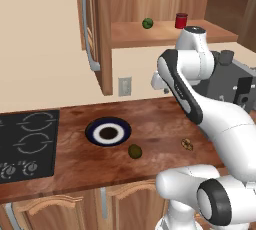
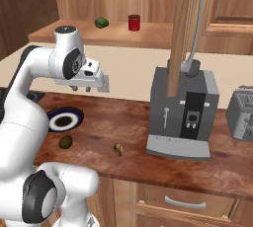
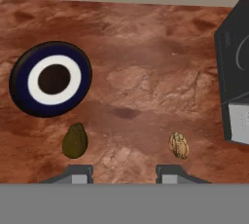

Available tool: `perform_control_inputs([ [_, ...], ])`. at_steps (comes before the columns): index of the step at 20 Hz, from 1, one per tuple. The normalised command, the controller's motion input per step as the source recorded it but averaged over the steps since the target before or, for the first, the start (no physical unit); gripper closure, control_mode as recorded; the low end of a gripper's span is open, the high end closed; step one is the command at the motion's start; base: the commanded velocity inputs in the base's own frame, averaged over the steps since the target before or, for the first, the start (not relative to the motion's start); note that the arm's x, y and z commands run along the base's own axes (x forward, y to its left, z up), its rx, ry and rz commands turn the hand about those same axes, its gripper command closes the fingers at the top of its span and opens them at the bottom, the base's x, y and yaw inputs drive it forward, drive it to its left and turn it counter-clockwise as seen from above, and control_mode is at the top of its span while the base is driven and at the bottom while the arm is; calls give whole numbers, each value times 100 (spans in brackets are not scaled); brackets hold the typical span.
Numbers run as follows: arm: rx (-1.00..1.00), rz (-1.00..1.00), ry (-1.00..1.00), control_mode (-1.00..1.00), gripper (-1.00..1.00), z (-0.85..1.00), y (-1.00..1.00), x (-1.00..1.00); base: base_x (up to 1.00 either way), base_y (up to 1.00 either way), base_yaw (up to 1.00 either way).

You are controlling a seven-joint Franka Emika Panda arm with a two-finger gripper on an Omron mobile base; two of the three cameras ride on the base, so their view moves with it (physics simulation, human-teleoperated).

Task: Pick the avocado and bread from the counter and place them on the plate. Then pick the jam from the cabinet and place it next to the plate. Lastly close the cabinet door.

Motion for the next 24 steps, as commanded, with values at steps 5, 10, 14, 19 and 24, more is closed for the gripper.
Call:
perform_control_inputs([
  [5,0,0,0,-100,-100,-5,0,-6,0,0,0],
  [10,1,1,0,-100,-100,-18,6,-17,0,0,0],
  [14,5,3,0,-100,-100,-15,7,-36,0,0,0],
  [19,4,4,0,-100,-100,-13,11,-47,0,0,0],
  [24,0,4,0,-100,-100,-13,21,-34,0,0,0],
])
